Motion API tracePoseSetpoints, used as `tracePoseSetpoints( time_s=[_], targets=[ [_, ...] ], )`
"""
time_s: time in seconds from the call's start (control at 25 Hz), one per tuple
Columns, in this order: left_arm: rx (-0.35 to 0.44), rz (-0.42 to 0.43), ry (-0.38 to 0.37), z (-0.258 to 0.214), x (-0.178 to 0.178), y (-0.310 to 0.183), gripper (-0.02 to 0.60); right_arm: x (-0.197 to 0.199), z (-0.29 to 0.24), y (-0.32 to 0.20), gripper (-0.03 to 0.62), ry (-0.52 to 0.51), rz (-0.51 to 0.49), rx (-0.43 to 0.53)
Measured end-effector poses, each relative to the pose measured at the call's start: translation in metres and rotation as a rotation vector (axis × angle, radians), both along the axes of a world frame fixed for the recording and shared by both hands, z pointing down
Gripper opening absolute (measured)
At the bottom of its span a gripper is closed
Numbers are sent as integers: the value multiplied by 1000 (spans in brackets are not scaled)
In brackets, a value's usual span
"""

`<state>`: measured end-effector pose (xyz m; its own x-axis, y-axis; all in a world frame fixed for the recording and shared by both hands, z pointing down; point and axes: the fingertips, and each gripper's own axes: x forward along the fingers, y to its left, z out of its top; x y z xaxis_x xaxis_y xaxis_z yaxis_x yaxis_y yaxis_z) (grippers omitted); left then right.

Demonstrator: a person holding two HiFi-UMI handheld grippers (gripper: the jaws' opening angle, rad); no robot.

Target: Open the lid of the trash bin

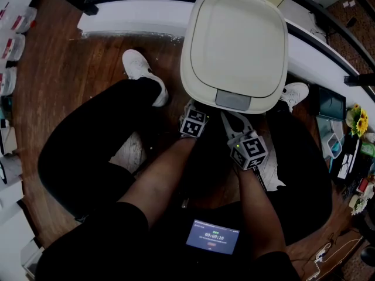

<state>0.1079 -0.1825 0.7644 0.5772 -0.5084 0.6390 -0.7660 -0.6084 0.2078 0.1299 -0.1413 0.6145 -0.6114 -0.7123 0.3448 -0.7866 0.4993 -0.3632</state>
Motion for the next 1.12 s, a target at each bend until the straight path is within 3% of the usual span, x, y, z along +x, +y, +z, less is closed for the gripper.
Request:
tracePoseSetpoints(
  time_s=[0.16, 1.12],
  targets=[
    [-9, -5, -37, 2, -3, 1, 32, -1, 1, 1, 11, 3, 1, -1],
    [-80, 28, -83, 12, -2, -1, 32, -1, 6, 0, 11, 8, 9, -21]
  ],
)
